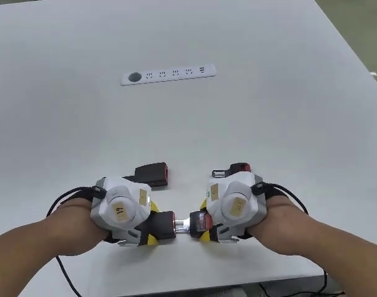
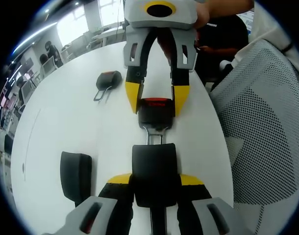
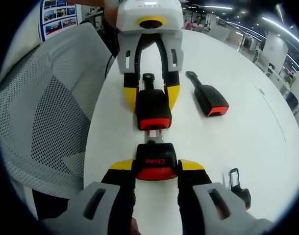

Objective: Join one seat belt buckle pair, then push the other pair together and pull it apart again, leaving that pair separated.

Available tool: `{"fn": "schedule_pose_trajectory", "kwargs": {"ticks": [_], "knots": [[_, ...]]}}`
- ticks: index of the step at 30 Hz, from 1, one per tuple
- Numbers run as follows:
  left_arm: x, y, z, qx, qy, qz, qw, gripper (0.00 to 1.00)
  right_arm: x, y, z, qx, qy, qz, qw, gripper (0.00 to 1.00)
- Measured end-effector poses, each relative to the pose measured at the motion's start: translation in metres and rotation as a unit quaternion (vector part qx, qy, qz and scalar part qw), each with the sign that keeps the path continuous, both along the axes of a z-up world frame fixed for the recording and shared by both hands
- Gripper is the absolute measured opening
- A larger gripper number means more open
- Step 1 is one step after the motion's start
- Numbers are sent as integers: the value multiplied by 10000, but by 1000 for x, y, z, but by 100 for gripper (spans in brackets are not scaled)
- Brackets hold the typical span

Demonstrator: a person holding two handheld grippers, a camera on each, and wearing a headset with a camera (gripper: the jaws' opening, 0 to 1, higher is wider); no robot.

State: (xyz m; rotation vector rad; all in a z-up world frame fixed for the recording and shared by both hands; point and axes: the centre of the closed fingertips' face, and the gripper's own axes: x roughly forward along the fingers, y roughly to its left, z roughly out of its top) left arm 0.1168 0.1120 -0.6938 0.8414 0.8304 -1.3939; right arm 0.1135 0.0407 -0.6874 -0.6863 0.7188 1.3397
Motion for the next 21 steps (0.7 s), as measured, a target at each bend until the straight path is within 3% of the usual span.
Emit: {"fn": "schedule_pose_trajectory", "kwargs": {"ticks": [9,21], "knots": [[-1,-1,3,-164,-82,-10,9998,34,1,3,-1,260,69,-112,9996,30],[0,0,0,-106,15,-58,9999,33,2,9,1,241,146,-26,9996,29]]}}
